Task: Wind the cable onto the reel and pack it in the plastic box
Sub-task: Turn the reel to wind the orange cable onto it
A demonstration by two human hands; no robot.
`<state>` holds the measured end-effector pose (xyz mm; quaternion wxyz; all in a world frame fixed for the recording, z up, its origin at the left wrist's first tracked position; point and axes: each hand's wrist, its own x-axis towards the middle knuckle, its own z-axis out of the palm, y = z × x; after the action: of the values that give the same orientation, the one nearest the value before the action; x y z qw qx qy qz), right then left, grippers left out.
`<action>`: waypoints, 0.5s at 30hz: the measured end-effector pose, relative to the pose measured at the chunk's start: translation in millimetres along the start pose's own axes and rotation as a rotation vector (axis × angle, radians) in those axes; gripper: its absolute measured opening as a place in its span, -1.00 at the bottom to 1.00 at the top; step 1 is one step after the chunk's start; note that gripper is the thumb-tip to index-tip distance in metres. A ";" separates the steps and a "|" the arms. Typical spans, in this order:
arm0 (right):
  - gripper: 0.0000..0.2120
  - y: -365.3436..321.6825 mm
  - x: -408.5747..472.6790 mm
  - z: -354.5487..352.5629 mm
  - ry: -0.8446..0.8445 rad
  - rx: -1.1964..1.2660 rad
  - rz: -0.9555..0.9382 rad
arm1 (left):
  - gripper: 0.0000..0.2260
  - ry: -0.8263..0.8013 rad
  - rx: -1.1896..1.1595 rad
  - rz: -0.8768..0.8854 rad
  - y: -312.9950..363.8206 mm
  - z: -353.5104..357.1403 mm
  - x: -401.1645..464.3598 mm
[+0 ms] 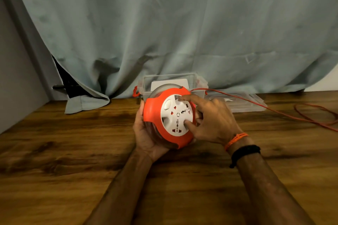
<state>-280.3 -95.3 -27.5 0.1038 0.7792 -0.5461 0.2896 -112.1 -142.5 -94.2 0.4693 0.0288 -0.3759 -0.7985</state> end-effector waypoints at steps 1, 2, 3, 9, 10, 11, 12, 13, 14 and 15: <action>-0.35 -0.1 -0.2 1.0 -0.004 -0.023 -0.009 | -0.30 -0.002 -0.002 -0.002 0.2 -0.6 -0.1; -0.34 0.1 0.0 1.9 -0.010 -0.032 -0.015 | -0.30 -0.004 -0.002 -0.005 0.4 -1.1 -0.5; -0.34 0.4 0.2 2.8 -0.011 -0.035 -0.022 | -0.31 -0.004 0.001 -0.009 0.4 -1.6 -1.0; -0.35 3.0 -2.6 9.3 0.120 -0.061 -0.020 | -0.31 0.021 -0.022 -0.022 2.0 1.3 -2.7; -0.36 3.3 -2.7 9.2 0.129 -0.070 -0.003 | -0.30 0.035 -0.015 -0.017 1.8 2.0 -2.4; -0.37 3.3 -3.0 9.5 0.117 -0.075 0.024 | -0.30 0.051 -0.003 -0.011 1.3 2.5 -2.2; -0.38 2.7 -3.5 10.8 0.099 -0.072 0.058 | -0.29 0.069 0.006 -0.004 0.6 2.9 -1.8; -0.38 1.2 -3.9 13.5 0.093 -0.059 0.099 | -0.28 0.087 0.011 0.004 0.0 3.8 -1.6; -0.39 -2.0 -4.0 17.0 0.102 -0.050 0.141 | -0.27 0.100 0.017 0.017 -0.3 5.6 -1.4; -0.37 -6.7 -4.4 21.4 0.116 -0.045 0.181 | -0.27 0.113 0.019 0.029 -0.7 7.0 -1.2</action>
<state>-268.0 -99.6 -46.3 0.1263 0.7062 -0.6136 0.3300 -114.8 -137.4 -90.0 0.5009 0.0731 -0.3567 -0.7852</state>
